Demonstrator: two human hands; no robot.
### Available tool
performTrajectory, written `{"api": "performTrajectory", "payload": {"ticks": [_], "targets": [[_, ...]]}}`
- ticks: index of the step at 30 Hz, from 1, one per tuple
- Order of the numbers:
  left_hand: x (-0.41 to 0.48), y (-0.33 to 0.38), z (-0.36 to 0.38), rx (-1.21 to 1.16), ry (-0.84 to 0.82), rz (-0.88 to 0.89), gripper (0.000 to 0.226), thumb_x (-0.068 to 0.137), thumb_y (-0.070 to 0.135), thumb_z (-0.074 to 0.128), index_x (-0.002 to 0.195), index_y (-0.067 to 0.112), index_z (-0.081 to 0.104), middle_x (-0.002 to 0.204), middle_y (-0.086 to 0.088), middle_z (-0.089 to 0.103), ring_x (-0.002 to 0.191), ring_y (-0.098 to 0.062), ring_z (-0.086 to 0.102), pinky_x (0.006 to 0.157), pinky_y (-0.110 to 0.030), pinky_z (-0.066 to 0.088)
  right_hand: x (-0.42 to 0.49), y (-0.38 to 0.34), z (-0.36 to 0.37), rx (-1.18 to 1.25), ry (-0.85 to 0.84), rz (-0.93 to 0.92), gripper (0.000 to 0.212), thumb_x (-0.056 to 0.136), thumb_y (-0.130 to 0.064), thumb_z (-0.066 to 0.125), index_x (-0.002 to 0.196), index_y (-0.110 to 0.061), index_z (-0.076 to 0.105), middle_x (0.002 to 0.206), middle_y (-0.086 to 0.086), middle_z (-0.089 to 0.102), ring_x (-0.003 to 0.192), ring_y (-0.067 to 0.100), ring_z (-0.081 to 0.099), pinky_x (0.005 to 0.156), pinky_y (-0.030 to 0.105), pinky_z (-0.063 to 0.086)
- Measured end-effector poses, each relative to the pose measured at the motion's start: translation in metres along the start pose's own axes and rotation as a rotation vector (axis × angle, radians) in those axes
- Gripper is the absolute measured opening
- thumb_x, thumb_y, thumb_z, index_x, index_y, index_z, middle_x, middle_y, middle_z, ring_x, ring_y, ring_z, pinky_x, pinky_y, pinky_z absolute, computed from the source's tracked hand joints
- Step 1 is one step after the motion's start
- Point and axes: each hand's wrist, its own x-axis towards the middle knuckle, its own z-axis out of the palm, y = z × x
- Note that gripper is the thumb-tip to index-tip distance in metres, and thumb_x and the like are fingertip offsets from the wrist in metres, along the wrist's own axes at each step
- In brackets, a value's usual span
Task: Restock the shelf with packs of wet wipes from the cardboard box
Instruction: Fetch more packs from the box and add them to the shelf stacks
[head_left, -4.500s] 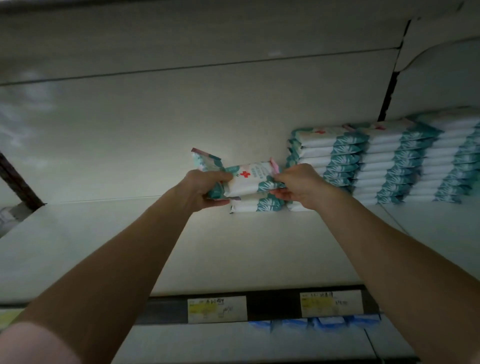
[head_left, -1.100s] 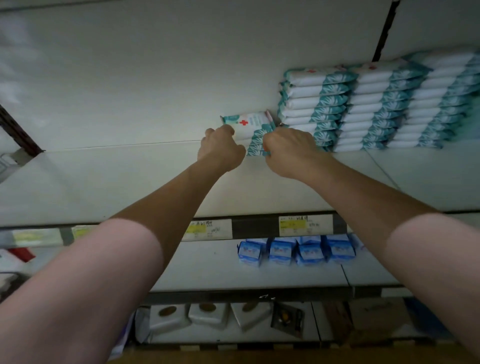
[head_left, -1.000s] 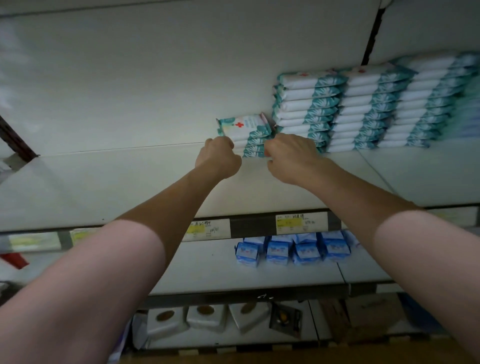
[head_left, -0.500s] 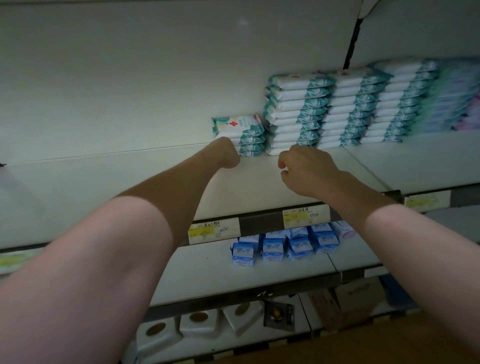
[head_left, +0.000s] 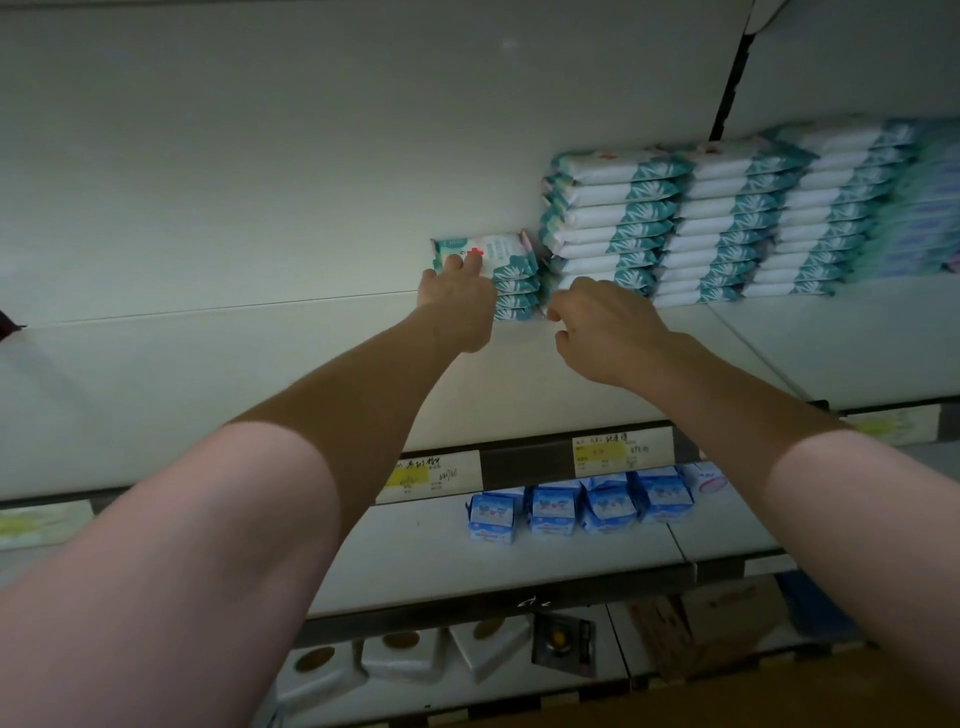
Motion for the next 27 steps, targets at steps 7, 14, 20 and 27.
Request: {"api": "performTrajectory", "payload": {"ticks": [7, 14, 20, 27], "targets": [[-0.013, -0.003, -0.006, -0.047, 0.056, -0.046, 0.043, 0.091, 0.025, 0.057, 0.134, 0.018, 0.05, 0.141, -0.01, 0.038, 0.128, -0.028, 0.036, 0.102, -0.044, 0.034, 0.015, -0.01, 0.003, 0.006, 0.007, -0.056, 0.026, 0.095, -0.012, 0.046, 0.119, -0.007, 0.054, 0.121, 0.013, 0.051, 0.11, 0.03, 0.05, 0.075, 0.035, 0.036], [-0.052, 0.011, -0.028, -0.131, 0.112, 0.044, 0.033, 0.094, 0.023, 0.049, 0.126, 0.018, 0.056, 0.122, -0.009, 0.053, 0.113, -0.028, 0.051, 0.096, -0.039, 0.035, -0.011, -0.017, -0.007, 0.01, -0.01, 0.06, 0.031, 0.094, -0.015, 0.047, 0.123, -0.009, 0.058, 0.124, 0.013, 0.055, 0.114, 0.03, 0.052, 0.085, 0.037, 0.044], [-0.095, 0.047, -0.048, -0.258, 0.07, 0.258, 0.033, 0.095, 0.024, 0.049, 0.127, 0.016, 0.054, 0.128, -0.007, 0.056, 0.115, -0.027, 0.054, 0.085, -0.034, 0.04, -0.081, -0.014, -0.022, 0.043, -0.114, 0.28, 0.029, 0.095, -0.019, 0.045, 0.12, -0.012, 0.058, 0.121, 0.009, 0.06, 0.108, 0.028, 0.057, 0.081, 0.031, 0.044], [-0.16, 0.141, -0.063, -0.313, -0.006, 0.597, 0.026, 0.092, 0.02, 0.051, 0.115, 0.014, 0.061, 0.115, -0.009, 0.062, 0.099, -0.029, 0.058, 0.075, -0.032, 0.043, -0.208, -0.001, -0.036, -0.046, -0.196, 0.593, 0.024, 0.092, -0.02, 0.047, 0.109, -0.01, 0.061, 0.115, 0.017, 0.061, 0.101, 0.034, 0.058, 0.073, 0.032, 0.037]]}}
